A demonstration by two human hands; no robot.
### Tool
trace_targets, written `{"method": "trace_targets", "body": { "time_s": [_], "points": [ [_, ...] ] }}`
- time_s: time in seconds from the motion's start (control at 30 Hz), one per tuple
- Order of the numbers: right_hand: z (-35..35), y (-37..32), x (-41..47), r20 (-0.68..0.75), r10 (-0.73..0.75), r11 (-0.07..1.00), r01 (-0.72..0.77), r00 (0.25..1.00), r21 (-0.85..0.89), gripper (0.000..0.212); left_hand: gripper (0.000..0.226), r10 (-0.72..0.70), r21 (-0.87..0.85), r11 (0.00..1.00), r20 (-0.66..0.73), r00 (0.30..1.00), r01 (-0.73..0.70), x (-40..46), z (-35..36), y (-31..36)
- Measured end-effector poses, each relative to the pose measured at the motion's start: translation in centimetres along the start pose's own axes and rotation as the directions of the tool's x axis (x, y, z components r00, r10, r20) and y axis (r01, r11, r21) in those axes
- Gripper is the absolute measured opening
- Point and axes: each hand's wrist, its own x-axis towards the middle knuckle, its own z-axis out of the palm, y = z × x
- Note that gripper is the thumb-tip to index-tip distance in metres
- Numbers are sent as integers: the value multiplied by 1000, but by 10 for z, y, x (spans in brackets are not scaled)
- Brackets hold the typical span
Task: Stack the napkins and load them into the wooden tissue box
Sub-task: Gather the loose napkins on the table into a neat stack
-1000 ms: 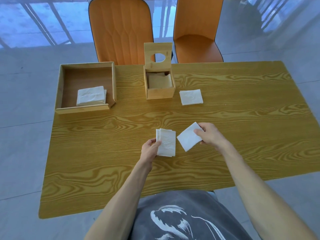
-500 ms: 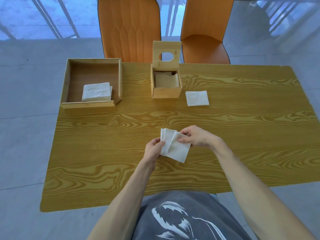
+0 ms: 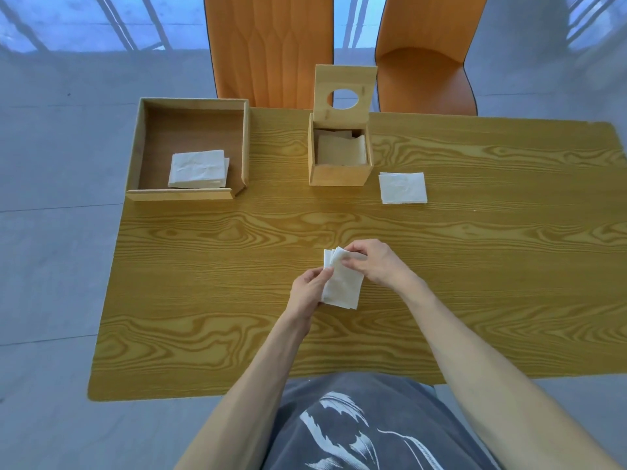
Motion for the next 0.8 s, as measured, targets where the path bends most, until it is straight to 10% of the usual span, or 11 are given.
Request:
{"method": "trace_targets", "body": {
  "time_s": [0.4, 0.8],
  "points": [
    [-38, 18, 28, -415, -150, 935, -7, 897, -354, 43, 35, 61, 77, 995, -66, 996, -56, 0, 10, 2],
    [-51, 23, 37, -255, -8, 898, -106, 967, -427, 65, 36, 54, 59, 997, -77, 996, -50, -4, 8, 3]
  ]
}}
